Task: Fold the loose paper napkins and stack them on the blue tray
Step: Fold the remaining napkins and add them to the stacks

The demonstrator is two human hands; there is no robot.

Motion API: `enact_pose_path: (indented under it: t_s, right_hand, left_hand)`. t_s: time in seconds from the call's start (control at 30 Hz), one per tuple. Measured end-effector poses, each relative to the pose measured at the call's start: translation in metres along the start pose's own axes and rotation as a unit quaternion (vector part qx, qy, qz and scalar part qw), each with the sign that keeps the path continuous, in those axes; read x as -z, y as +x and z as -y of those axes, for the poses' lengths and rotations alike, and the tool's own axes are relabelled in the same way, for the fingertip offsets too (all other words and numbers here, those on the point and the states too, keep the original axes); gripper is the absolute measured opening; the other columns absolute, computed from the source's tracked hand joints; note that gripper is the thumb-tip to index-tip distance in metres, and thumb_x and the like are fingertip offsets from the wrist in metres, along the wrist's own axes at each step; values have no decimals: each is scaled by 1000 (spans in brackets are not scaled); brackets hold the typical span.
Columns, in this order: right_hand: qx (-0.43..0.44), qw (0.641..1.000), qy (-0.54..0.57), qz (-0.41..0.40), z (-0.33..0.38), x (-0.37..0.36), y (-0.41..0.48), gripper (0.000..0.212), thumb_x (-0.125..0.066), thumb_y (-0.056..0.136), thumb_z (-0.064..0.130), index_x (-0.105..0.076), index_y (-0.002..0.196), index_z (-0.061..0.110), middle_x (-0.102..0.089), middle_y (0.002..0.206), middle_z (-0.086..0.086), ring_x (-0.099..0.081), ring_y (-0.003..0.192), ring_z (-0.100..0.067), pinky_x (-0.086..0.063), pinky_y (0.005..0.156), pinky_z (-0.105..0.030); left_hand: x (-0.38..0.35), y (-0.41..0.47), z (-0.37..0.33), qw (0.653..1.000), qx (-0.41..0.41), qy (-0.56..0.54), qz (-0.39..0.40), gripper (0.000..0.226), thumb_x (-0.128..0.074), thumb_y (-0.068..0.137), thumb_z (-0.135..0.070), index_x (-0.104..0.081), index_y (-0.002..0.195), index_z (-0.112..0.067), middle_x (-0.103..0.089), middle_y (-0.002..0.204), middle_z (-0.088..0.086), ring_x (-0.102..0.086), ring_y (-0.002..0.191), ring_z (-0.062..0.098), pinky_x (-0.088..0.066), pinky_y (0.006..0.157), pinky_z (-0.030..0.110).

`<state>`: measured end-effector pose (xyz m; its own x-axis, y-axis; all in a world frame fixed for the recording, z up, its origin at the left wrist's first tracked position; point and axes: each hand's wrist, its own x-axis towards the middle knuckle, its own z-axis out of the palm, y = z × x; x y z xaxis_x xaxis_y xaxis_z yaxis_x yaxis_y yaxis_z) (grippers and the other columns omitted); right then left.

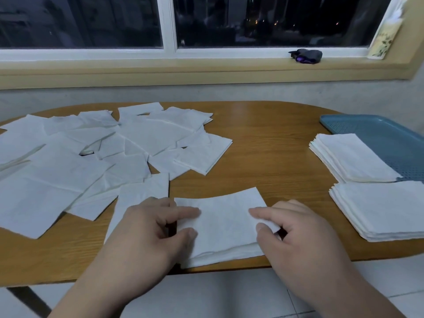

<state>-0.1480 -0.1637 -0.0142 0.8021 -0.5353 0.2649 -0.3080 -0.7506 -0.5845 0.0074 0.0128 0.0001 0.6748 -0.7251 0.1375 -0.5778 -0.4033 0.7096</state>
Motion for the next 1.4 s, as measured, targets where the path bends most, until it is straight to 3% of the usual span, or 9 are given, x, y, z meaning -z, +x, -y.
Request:
enact_pose_path:
  t_s: [0.17, 0.33, 0.7, 0.83, 0.93, 1.03, 1.13, 1.3, 1.4]
  right_hand:
    - [34, 997, -49, -45, -6, -8, -4, 34, -50, 82, 33, -78, 101, 31, -56, 84, 27, -49, 94, -3, -37, 74, -18]
    - [57, 992, -90, -73, -6, -11, -6, 38, -44, 81, 37, -78, 97, 29, -44, 64, 27, -47, 86, -4, -41, 72, -23]
    - [60, 986, -120, -103, -7, -11, -9, 38, -41, 78, 38, -78, 89, 31, -43, 67, 28, -43, 81, -5, -44, 73, -30]
    - [45, 985, -122, -116, -8, -9, -9, 29, -46, 76, 39, -71, 88, 30, -43, 84, 19, -42, 83, -6, -44, 75, -31]
    - [61, 985, -124, -101, -9, -8, -9, 27, -54, 75, 33, -69, 97, 31, -46, 102, 18, -43, 101, -6, -42, 87, -33]
    - [95, 986, -124, -62, -10, -8, -6, 34, -43, 79, 32, -70, 99, 33, -53, 109, 22, -46, 114, -2, -33, 98, -32]
    - [90, 987, -125, -36, -12, -7, -5, 37, -39, 80, 34, -71, 97, 36, -56, 101, 27, -49, 109, 1, -26, 100, -28]
    - [70, 990, -122, -12, -8, -7, -5, 38, -35, 81, 36, -68, 99, 36, -56, 102, 26, -48, 108, 0, -23, 100, -27]
    - [63, 991, -115, 0, -7, -5, -6, 40, -33, 81, 37, -66, 103, 36, -55, 106, 25, -44, 110, 0, -22, 104, -28]
  left_hand:
    - [-3, 0, 9, 998, -29, 41, 25, 23, -63, 80, -45, -69, 101, -53, -58, 94, -20, -49, 101, 1, -37, 94, 26]
    - [-2, -1, 8, 996, -48, 68, 18, 33, -57, 72, -46, -70, 103, -51, -54, 96, -23, -47, 100, 0, -38, 95, 36]
    - [-6, -2, 12, 991, -79, 112, -4, 38, -56, 73, -51, -68, 109, -51, -46, 99, -27, -40, 105, -4, -31, 93, 32]
    - [-8, -4, 14, 988, -87, 123, -40, 42, -63, 68, -48, -62, 110, -52, -40, 104, -30, -32, 111, -7, -31, 92, 33]
    - [-8, -5, 15, 986, -101, 115, -66, 43, -66, 68, -47, -59, 110, -51, -38, 112, -32, -34, 111, -3, -33, 93, 32]
    - [-4, -6, 14, 982, -141, 121, -43, 34, -65, 72, -50, -61, 107, -50, -44, 113, -31, -39, 116, -1, -36, 91, 30]
    - [-3, -7, 13, 971, -190, 149, 3, 26, -57, 80, -62, -67, 101, -49, -52, 108, -33, -46, 113, -1, -39, 92, 32]
    - [-8, -6, 20, 960, -231, 154, 18, 46, -57, 68, -81, -69, 98, -48, -56, 107, -34, -48, 110, -9, -26, 96, 19]
    - [-10, -3, 22, 956, -240, 169, 19, 51, -61, 61, -80, -67, 100, -48, -55, 108, -33, -47, 106, -11, -29, 89, 23]
